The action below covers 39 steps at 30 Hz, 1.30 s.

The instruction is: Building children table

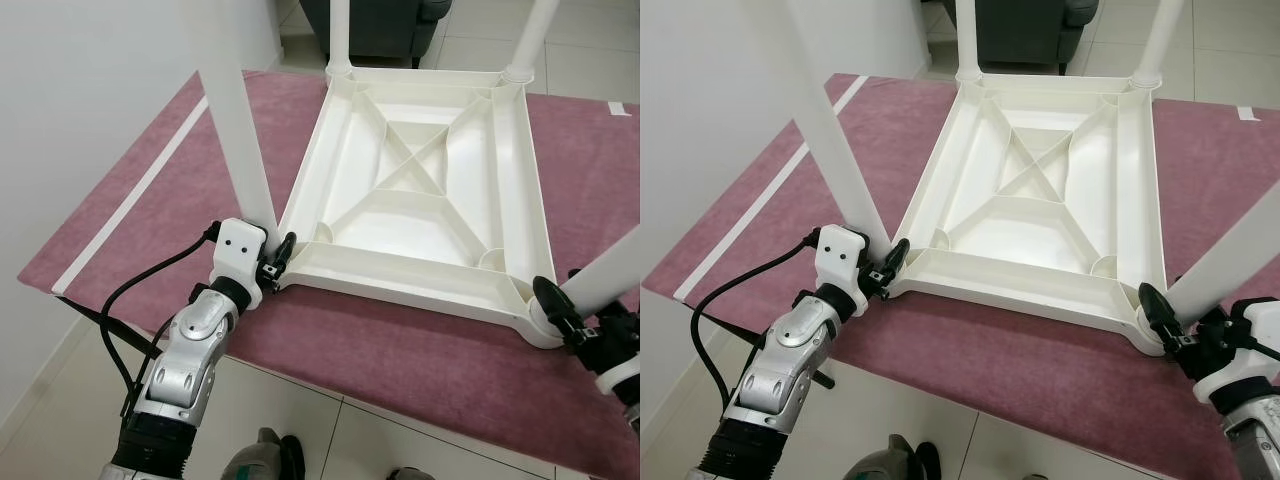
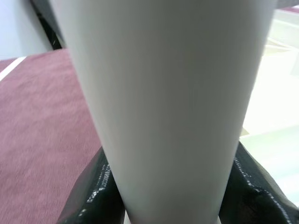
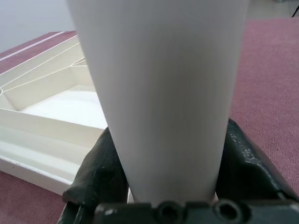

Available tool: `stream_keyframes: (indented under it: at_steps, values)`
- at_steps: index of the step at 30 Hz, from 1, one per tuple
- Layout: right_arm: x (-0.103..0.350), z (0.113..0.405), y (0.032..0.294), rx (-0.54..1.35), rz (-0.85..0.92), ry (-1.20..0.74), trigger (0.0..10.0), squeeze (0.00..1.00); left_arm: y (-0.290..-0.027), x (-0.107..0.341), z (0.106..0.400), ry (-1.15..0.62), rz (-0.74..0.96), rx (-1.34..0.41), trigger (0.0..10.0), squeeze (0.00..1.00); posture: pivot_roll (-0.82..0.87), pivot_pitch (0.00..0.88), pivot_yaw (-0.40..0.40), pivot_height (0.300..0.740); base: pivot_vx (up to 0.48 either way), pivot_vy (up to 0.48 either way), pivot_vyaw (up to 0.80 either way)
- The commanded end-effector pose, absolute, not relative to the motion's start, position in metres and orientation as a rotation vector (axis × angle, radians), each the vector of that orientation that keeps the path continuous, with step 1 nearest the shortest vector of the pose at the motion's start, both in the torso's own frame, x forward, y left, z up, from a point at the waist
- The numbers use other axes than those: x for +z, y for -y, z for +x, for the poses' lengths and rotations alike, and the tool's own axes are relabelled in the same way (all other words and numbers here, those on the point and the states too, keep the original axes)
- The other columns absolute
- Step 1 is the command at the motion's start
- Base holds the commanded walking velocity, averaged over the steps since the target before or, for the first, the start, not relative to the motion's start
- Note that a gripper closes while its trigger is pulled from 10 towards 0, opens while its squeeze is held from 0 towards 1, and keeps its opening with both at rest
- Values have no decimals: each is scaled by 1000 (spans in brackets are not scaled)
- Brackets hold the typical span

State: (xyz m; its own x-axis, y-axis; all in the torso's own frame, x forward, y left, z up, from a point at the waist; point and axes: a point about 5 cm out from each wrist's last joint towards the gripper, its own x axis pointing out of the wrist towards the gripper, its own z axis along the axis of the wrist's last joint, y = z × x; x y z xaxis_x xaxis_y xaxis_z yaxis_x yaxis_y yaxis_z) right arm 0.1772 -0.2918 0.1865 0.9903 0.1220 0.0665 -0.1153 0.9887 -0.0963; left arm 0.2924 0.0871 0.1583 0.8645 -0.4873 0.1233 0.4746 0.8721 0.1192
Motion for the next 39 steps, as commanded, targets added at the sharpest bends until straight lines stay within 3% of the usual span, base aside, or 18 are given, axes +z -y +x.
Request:
stream_keyframes:
  at_steps: [1,10,16,19,22,24,25,26,27,28,29,34,35,36,37,39]
  values:
    - [196,167,287,173,69,141,0,0,-77,174,293,235,139,-629,0,0,-154,128,184,740,0,0,0]
    - [237,163,275,287,158,334,0,0,-76,161,293,185,152,-651,0,0,-156,132,185,740,0,0,0]
    - [243,161,266,355,162,345,0,0,-74,156,292,159,155,-680,0,0,-154,133,178,740,0,0,0]
    - [232,160,262,396,129,266,0,0,-74,147,288,110,154,-722,0,0,-156,133,175,740,0,0,0]
    - [168,146,252,470,59,-114,0,0,-85,117,272,-30,173,-762,0,0,-155,137,170,740,0,0,0]
    - [168,146,252,470,59,-114,0,0,-85,117,272,-30,173,-762,0,0,-155,137,170,740,0,0,0]
    - [151,144,252,451,39,-189,0,0,-92,110,270,-63,184,-740,2353,0,-158,138,170,740,0,0,0]
    - [151,144,252,451,39,-189,0,0,-92,110,270,-63,184,-740,2353,0,-158,138,170,740,0,0,0]
    - [139,148,252,414,15,-224,3647,0,-98,104,270,-96,193,-709,10000,0,-156,137,169,740,0,0,0]
    - [139,148,252,414,15,-224,3647,0,-98,104,270,-96,193,-709,10000,0,-156,137,169,740,0,0,0]
    - [132,164,252,316,-14,-201,10000,0,-107,100,275,-120,208,-634,10000,0,-151,134,164,740,0,0,0]
    - [135,178,254,236,-25,-152,10000,0,-110,101,280,-116,202,-604,10000,0,-144,129,160,740,0,0,0]
    - [137,184,256,211,-27,-130,10000,0,-109,103,281,-114,176,-613,10000,1000,-143,127,158,740,0,0,0]
    - [137,184,256,211,-27,-130,10000,0,-109,103,281,-114,176,-613,10000,1000,-143,127,158,740,0,0,0]
    - [140,188,259,189,-39,-111,10000,1000,-108,104,279,-107,170,-632,10000,1000,-142,126,157,740,0,0,0]
    - [143,192,261,172,-41,-92,10000,1000,-106,106,277,-97,160,-655,10000,1000,-143,125,157,740,0,0,0]
